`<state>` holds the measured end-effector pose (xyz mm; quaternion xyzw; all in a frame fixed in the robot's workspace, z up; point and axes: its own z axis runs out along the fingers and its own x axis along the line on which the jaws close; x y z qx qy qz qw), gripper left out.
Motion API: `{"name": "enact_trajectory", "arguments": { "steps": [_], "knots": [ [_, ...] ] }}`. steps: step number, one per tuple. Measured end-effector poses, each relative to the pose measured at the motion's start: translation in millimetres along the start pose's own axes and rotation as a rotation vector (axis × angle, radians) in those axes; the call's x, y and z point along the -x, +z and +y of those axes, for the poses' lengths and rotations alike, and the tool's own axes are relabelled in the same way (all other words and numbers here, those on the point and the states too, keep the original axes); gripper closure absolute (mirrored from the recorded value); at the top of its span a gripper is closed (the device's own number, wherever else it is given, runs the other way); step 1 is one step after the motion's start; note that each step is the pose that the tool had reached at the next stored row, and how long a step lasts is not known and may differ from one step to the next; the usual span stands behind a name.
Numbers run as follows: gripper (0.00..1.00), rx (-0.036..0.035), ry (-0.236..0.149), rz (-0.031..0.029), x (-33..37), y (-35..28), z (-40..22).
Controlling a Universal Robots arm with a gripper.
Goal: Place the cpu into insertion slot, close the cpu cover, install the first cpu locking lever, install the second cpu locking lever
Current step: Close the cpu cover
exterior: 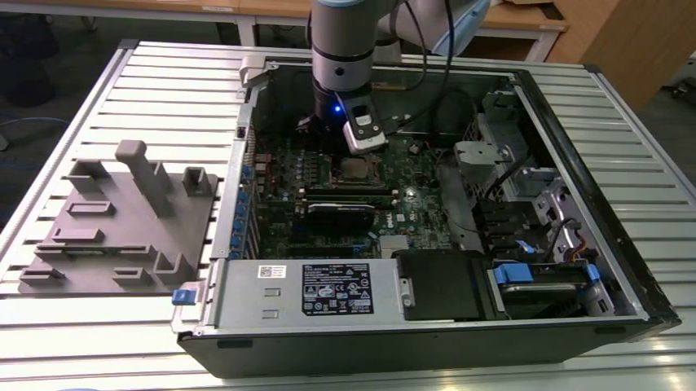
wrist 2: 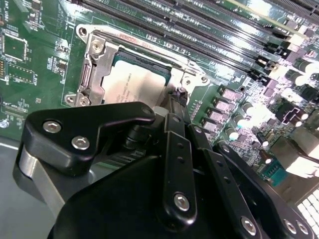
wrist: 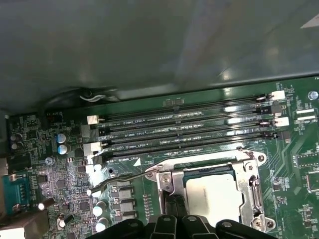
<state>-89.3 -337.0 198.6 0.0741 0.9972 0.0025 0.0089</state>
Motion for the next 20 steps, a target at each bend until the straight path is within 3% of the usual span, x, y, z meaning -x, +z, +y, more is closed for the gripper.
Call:
{"name": "enact_trajectory", "arguments": {
  "steps": [13, 17, 20],
  "knots": [
    [0.90, -0.0005, 0.000, 0.0003, -0.5, 2.9, -0.3],
    [0.90, 0.0024, 0.000, -0.0013, -0.2, 0.4, 0.3],
    [0.90, 0.0005, 0.000, -0.0003, -0.2, -4.0, 0.1]
  ]
}}
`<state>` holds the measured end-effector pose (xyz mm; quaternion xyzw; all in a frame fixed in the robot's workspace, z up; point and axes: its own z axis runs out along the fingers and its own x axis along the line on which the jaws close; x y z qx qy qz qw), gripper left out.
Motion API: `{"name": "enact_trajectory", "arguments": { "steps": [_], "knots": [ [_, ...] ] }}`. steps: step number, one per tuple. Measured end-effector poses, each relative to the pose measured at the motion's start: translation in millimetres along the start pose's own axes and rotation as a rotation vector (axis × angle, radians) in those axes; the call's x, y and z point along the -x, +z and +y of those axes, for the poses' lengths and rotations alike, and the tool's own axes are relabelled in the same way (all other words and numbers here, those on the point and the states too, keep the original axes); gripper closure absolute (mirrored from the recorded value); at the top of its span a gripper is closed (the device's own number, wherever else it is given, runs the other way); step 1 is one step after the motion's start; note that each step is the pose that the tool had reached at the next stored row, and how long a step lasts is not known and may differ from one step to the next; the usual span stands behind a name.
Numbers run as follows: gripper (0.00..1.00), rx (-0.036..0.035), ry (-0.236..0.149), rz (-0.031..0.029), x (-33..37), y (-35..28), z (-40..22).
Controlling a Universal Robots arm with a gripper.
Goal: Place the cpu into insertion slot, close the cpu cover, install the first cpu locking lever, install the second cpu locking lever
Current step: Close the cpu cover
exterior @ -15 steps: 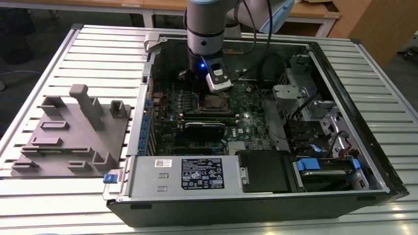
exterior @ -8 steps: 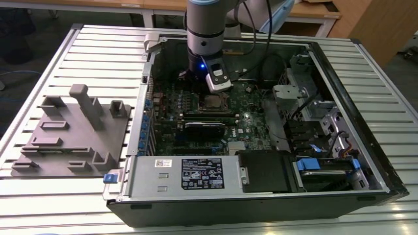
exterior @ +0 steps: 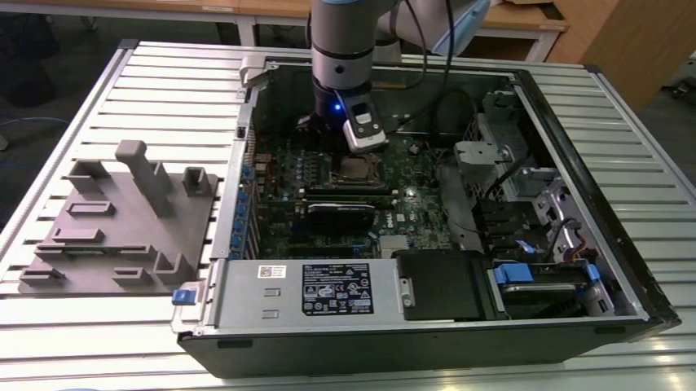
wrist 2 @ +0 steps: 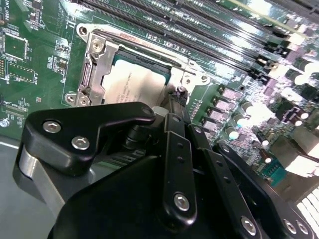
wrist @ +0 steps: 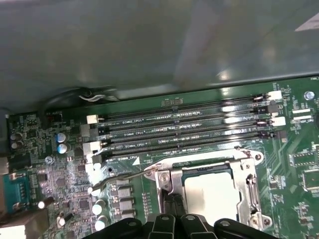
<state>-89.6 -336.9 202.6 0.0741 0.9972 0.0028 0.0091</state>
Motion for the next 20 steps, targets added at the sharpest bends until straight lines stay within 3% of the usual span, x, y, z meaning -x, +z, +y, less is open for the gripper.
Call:
{"name": "enact_trajectory", "arguments": {
  "steps": [7, 14, 20],
  "knots": [
    [0.90, 0.0000, 0.000, 0.0001, 0.2, -11.3, 0.1],
    [0.90, -0.0001, 0.000, 0.0001, 0.8, -11.4, 0.2],
    [0.90, 0.0000, 0.000, 0.0000, 11.2, -11.1, 1.8]
  ]
}}
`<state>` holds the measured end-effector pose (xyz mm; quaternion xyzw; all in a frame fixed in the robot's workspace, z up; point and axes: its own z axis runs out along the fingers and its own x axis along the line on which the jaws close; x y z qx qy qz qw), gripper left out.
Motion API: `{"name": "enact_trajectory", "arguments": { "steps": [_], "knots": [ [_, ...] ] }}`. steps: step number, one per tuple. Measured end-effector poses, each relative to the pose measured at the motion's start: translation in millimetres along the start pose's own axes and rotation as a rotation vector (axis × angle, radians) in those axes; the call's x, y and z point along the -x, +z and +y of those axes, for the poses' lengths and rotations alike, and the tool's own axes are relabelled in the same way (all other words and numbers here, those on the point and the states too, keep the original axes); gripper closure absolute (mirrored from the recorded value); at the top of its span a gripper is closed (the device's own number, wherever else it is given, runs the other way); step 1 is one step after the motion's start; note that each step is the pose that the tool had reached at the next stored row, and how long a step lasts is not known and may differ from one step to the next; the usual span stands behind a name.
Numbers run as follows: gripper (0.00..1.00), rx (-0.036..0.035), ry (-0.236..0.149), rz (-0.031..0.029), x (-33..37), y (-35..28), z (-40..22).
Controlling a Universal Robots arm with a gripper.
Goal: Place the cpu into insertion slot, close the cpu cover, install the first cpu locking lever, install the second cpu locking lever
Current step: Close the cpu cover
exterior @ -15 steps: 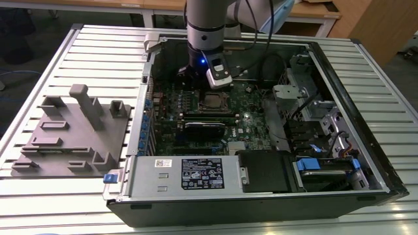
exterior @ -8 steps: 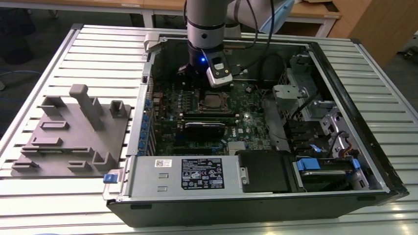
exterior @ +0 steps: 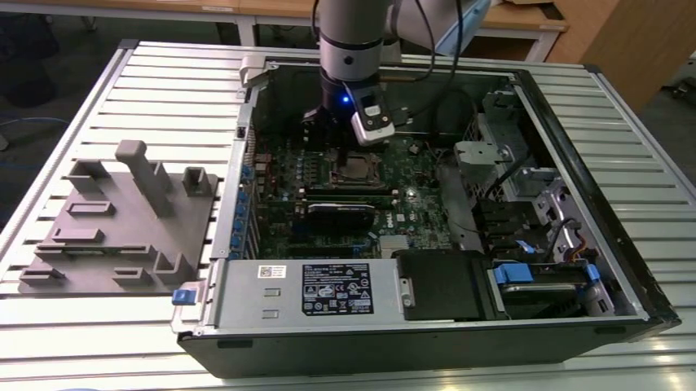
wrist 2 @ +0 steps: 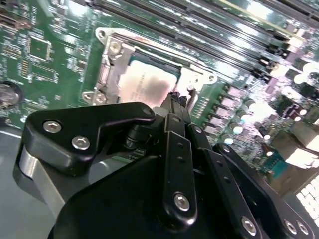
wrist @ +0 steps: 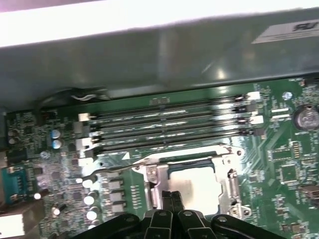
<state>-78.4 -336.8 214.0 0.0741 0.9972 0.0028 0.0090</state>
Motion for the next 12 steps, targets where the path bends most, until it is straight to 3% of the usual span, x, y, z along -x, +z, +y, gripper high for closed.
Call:
{"name": "enact_trajectory", "arguments": {
  "steps": [6, 12],
  "knots": [
    [0.90, 0.0000, 0.000, 0.0000, 13.7, 0.3, 2.0],
    [0.90, 0.0003, -0.001, -0.0017, 16.9, 0.4, 2.5]
  ]
}}
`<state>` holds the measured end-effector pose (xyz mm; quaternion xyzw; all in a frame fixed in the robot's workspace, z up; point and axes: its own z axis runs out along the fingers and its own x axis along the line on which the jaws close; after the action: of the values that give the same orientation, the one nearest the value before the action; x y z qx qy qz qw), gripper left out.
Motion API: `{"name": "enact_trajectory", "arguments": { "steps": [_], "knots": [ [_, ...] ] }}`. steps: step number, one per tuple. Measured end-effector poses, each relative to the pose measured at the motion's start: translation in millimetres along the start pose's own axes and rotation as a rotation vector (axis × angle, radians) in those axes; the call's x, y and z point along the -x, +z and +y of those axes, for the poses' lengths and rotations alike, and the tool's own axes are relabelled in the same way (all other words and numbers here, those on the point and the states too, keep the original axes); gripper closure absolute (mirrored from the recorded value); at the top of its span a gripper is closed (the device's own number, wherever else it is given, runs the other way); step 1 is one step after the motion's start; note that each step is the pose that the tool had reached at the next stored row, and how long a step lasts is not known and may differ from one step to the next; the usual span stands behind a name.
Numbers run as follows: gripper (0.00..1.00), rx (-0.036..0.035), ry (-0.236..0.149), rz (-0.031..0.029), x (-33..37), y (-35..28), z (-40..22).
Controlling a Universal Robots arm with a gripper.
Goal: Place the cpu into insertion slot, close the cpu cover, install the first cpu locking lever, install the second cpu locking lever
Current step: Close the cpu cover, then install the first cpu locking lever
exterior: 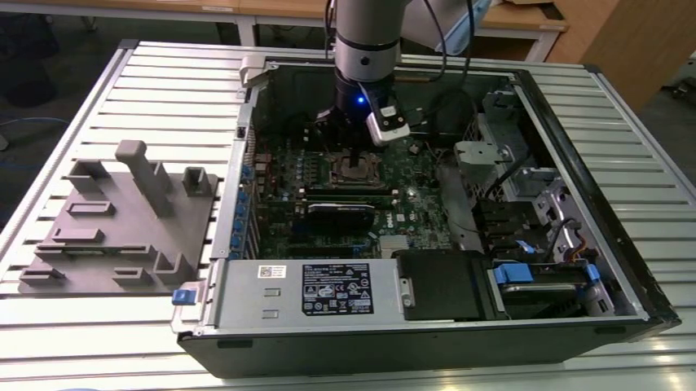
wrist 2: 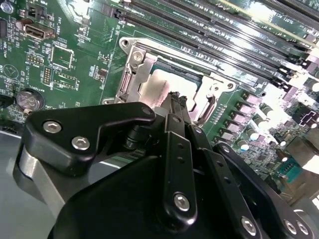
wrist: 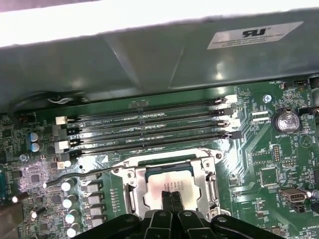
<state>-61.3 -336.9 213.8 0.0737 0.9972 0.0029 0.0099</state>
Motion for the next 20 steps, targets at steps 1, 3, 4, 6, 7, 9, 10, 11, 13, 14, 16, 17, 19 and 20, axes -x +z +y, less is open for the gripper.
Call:
{"name": "enact_trajectory", "arguments": {
  "steps": [1, 3, 4, 6, 7, 9, 10, 11, 13, 14, 16, 17, 19, 20],
  "knots": [
    [0.90, 0.0004, -0.001, -0.0017, 0.0, 0.1, 0.0],
    [0.90, 0.0007, -0.004, -0.0030, 0.1, 0.1, 0.0],
    [0.90, 0.0007, -0.004, -0.0030, 0.1, 0.1, 0.0],
    [0.90, 0.0006, -0.004, -0.0030, 0.0, 0.0, 0.0],
    [0.90, 0.0002, -0.004, -0.0028, 0.0, -0.4, 0.0],
    [0.90, 0.0005, -0.004, -0.0030, 0.0, -0.5, 0.0],
    [0.90, 0.0006, -0.004, -0.0030, 0.0, -0.5, 0.0],
    [0.90, 0.0006, -0.004, -0.0030, 0.0, -0.5, 0.0],
    [0.90, 0.0006, -0.004, -0.0030, 0.0, -0.5, 0.0],
    [0.90, 0.0007, -0.004, -0.0030, 0.0, -0.6, 0.0],
    [0.90, 0.0003, -0.004, -0.0029, 0.0, -1.3, 0.0],
    [0.90, 0.0005, -0.004, -0.0030, 0.0, -1.3, 0.0],
    [0.90, 0.0005, -0.004, -0.0030, 0.1, -2.5, 0.0],
    [0.90, 0.0005, -0.004, -0.0030, 0.1, -3.7, 0.0]
  ]
}}
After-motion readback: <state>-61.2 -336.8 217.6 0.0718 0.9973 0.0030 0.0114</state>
